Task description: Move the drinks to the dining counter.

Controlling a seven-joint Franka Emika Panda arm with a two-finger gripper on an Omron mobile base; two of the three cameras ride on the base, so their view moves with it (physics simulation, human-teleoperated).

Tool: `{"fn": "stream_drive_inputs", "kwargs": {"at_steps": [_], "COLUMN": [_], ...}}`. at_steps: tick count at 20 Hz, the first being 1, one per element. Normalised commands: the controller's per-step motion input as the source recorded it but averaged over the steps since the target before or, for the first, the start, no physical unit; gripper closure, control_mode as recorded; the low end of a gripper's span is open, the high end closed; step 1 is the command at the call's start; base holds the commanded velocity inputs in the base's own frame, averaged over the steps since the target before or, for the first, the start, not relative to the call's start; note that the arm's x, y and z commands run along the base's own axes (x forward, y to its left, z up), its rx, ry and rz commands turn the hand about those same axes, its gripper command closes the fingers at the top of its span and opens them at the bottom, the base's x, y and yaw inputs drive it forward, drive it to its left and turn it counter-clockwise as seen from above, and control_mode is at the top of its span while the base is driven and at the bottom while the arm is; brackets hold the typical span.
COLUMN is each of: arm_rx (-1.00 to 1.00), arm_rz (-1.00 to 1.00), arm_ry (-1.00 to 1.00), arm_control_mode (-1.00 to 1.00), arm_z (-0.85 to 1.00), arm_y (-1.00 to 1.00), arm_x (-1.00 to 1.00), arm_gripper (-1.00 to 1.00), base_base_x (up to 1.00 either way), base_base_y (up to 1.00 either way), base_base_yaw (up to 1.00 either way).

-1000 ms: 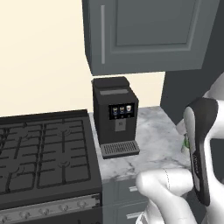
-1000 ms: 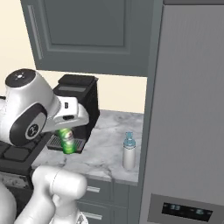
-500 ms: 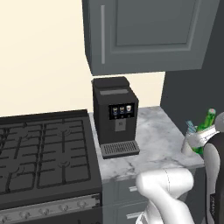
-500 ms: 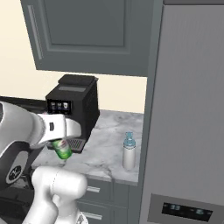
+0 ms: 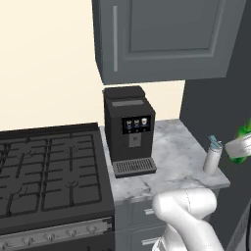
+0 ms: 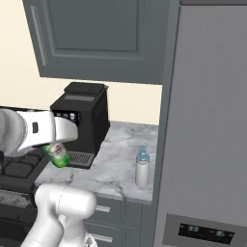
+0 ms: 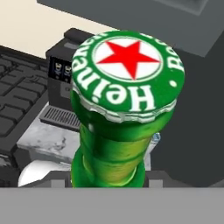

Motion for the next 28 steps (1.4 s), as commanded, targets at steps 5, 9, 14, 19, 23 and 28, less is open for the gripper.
{"fn": "stream_drive_inputs", "kwargs": {"at_steps": [5,9,14,19,23,28], "arm_rx": [0.00,0.00,0.00,0.00,0.00,0.00], "arm_rz": [0.00,0.00,0.00,0.00,0.00,0.00], "arm_ry": [0.00,0.00,0.00,0.00,0.00,0.00], "arm_control_mode": [1.00,1.00,1.00,1.00,1.00,1.00], "arm_z": [0.00,0.00,0.00,0.00,0.00,0.00], "arm_y": [0.00,0.00,0.00,0.00,0.00,0.00], "arm_x": [0.00,0.00,0.00,0.00,0.00,0.00], "arm_gripper": [1.00,1.00,1.00,1.00,1.00,1.00], "base_base_x": [-0.98,-0.98,-0.74,-0.47,-0.01,0.00], "base_base_y": [0.49,0.98,1.00,0.98,0.34,0.04], "base_base_yaw": [0.00,0.02,0.20,0.48,0.92,1.00]}}
